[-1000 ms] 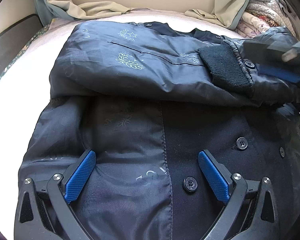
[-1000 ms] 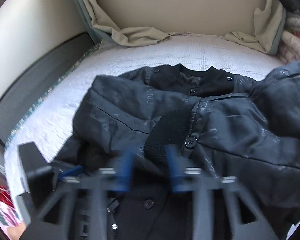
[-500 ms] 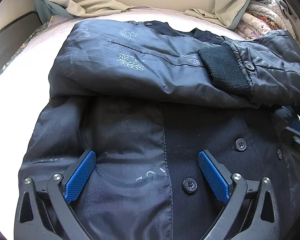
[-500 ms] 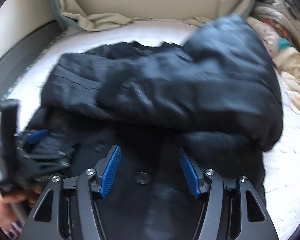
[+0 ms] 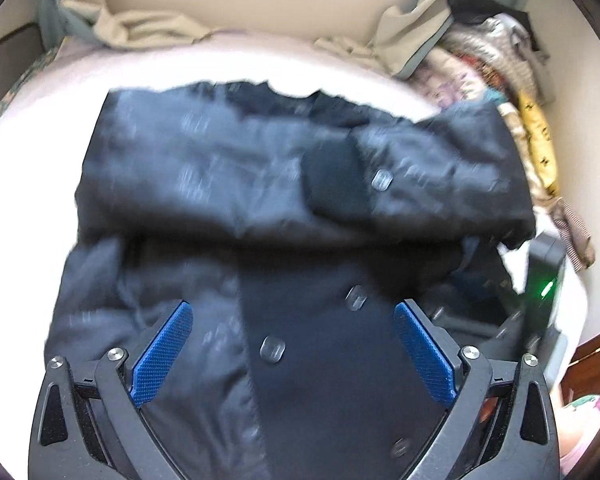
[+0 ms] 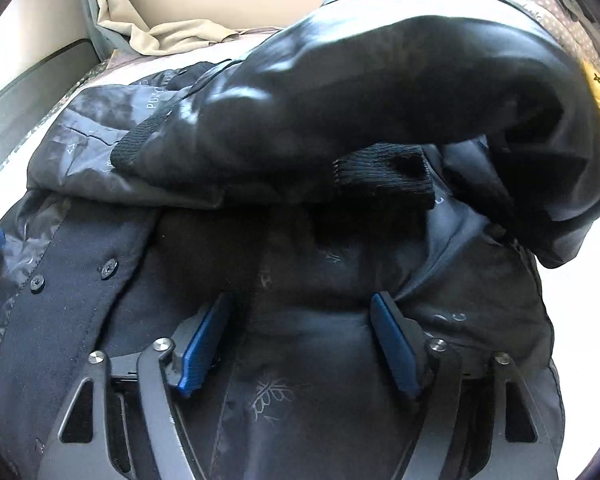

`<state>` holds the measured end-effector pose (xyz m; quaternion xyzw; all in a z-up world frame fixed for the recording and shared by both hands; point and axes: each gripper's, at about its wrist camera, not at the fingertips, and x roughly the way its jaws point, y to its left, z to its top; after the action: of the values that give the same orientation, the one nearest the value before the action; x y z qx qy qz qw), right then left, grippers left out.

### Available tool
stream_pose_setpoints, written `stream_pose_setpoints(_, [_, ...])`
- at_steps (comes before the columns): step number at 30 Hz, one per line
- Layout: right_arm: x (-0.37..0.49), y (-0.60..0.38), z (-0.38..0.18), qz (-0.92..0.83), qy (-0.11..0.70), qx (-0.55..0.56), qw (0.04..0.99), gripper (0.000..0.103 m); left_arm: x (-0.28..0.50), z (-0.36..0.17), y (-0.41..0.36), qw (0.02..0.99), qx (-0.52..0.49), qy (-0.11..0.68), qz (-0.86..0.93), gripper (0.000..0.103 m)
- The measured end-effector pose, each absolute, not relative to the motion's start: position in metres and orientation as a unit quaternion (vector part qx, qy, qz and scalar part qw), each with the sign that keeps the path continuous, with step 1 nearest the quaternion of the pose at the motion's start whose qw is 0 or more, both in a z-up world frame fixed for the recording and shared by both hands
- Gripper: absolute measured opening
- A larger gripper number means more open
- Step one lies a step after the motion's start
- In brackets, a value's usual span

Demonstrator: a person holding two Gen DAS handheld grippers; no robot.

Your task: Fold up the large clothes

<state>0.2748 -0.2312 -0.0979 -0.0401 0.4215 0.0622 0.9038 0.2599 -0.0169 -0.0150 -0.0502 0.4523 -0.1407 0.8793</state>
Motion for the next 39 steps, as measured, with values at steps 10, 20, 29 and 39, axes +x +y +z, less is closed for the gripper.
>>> stream_pose_setpoints(10, [0.273, -0.230, -0.099, 0.066, 0.420, -0.044, 0.904, 0.079, 0.359, -0.029, -0.042, 0.822, -0.165, 0.508, -0.197, 0.073])
stream_pose_setpoints(20, [0.277, -0.230, -0.098, 0.074, 0.422, -0.041, 0.903, 0.082, 0.386, -0.063, -0.037, 0.772, -0.276, 0.534, -0.205, 0.007])
stream_pose_setpoints(29, [0.277, -0.228, -0.099, 0.072, 0.421, -0.045, 0.903, 0.084, 0.371, -0.028, -0.016, 0.801, -0.279, 0.477, -0.229, 0.005])
stream_pose_setpoints(39, [0.278, -0.226, -0.098, 0.071, 0.421, -0.046, 0.903, 0.084, 0.351, 0.017, 0.046, 0.858, -0.240, 0.416, -0.182, 0.005])
